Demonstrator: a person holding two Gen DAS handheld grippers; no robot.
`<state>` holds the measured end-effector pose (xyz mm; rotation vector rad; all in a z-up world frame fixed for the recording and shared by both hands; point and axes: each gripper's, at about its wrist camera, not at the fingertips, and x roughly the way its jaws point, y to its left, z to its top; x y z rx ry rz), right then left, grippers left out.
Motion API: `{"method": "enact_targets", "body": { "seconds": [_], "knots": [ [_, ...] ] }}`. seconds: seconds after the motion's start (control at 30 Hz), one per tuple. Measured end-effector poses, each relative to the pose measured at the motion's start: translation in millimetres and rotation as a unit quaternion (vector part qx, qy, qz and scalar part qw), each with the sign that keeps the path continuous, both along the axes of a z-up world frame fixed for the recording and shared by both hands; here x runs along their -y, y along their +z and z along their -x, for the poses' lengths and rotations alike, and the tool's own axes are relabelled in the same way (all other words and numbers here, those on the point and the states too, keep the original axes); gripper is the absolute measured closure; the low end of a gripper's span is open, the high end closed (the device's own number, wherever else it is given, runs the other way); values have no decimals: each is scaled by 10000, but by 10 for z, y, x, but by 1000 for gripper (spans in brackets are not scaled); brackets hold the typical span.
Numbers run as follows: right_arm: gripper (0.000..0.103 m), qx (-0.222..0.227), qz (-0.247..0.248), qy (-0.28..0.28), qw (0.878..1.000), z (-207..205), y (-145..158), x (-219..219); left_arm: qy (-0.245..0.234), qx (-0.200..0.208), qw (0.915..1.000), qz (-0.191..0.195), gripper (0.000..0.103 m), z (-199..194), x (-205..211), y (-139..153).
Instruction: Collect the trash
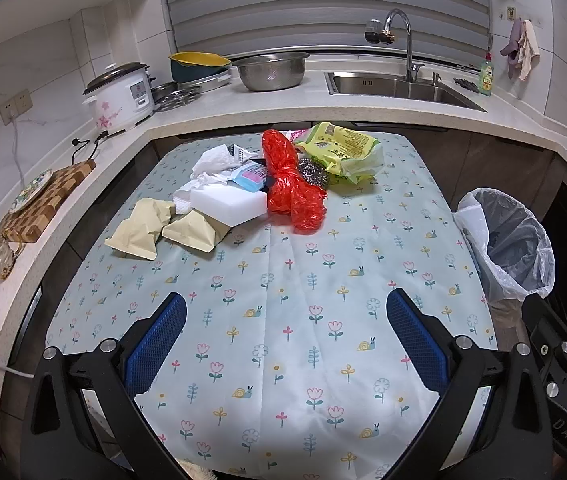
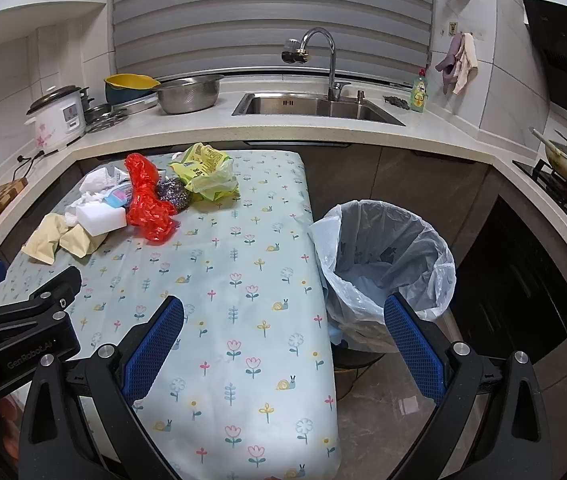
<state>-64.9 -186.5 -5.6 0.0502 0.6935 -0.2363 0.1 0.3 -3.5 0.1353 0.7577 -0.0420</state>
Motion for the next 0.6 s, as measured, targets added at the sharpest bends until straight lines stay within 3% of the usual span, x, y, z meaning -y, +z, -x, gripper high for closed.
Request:
{"method": "enact_targets", "body": {
  "seconds": [0.6],
  "knots": [
    [7, 3, -1, 6, 10000, -10, 16, -17, -4, 7, 10000, 17, 7, 3, -14, 5]
  ]
}}
